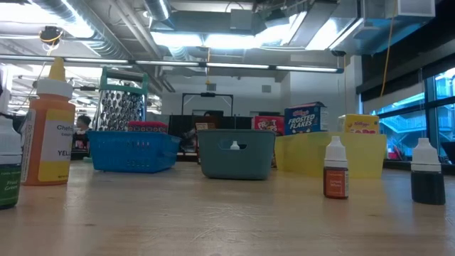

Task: Pick & Place Kitchen Items
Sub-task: Put the right brown seasoning bottle into the blue bin

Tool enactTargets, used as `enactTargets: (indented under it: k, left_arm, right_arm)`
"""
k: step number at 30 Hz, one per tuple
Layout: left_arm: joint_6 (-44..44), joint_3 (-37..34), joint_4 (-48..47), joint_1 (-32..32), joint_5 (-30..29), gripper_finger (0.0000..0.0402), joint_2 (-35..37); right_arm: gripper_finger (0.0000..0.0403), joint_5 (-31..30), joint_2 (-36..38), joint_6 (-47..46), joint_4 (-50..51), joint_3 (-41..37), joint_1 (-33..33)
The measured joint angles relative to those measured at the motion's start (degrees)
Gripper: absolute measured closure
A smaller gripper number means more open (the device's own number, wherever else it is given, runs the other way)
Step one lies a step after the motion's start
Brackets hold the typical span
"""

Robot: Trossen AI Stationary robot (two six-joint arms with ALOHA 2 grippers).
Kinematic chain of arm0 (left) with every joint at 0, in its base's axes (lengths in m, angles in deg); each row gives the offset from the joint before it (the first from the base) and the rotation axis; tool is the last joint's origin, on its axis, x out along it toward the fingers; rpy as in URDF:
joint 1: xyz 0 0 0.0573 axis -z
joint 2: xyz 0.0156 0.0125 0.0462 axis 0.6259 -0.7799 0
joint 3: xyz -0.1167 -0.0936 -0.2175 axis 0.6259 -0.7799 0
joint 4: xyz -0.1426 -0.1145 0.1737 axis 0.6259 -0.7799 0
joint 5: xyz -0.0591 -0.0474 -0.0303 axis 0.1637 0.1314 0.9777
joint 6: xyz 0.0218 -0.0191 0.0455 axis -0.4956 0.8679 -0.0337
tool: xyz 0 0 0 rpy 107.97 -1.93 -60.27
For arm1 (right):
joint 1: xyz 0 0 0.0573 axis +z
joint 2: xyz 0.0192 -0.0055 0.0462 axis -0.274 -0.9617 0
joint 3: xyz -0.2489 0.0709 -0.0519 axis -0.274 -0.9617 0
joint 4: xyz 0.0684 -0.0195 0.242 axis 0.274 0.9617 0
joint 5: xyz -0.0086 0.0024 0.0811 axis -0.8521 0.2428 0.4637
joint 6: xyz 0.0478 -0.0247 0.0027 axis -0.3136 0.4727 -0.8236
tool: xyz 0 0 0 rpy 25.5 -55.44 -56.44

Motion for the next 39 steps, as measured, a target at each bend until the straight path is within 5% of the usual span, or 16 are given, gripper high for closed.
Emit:
enactTargets:
  k: [39]
  left_arm:
    - [-6.1, 0.0, 3.5, 0.1, 4.6, 0.0084, -0.8]
  right_arm:
    - [0.0206, 1.2, 0.0, 0.0, 0.1, 0.0, -0.3]
